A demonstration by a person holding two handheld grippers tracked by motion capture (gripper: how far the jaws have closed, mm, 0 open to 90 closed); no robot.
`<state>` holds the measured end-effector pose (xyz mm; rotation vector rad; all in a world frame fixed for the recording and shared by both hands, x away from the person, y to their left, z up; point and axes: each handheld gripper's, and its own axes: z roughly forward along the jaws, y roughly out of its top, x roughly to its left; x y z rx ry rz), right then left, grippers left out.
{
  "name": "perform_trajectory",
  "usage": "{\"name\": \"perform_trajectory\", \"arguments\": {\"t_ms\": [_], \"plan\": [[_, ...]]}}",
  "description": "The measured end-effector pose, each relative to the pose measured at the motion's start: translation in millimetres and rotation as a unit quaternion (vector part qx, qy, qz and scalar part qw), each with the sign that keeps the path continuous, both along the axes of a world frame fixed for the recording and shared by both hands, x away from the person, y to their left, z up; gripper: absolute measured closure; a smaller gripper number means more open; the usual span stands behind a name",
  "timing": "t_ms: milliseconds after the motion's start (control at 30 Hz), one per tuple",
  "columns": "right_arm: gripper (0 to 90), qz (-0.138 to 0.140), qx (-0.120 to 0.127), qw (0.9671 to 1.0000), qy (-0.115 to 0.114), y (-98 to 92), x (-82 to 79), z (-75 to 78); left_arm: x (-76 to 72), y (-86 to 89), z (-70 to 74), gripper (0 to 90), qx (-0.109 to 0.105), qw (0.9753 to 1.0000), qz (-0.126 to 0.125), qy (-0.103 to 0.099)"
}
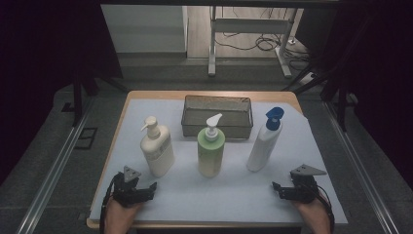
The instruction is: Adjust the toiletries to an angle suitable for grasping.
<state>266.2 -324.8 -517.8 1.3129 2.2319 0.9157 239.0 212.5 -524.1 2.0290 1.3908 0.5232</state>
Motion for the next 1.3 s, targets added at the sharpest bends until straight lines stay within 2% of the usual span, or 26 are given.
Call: {"name": "perform_trajectory", "arguments": {"t_ms": [767, 1167, 1300], "plan": [[14.8, 0.002, 0.004, 1.0, 0.001, -0.4, 0.4, -0.1, -0.2, 0.0, -0.6, 11.9, -0.003, 1.0, 0.002, -0.001], [15.5, 0.008, 0.001, 0.9999, 0.013, -1.3, 2.3, 3.0, -0.2, 0.1, -0.6, 11.9, -0.004, 1.0, 0.002, -0.001], [14.6, 0.015, 0.008, 0.9998, 0.013, -0.8, 1.2, 6.0, -0.2, 0.2, -0.6, 12.0, -0.004, 1.0, 0.002, -0.001]]}}
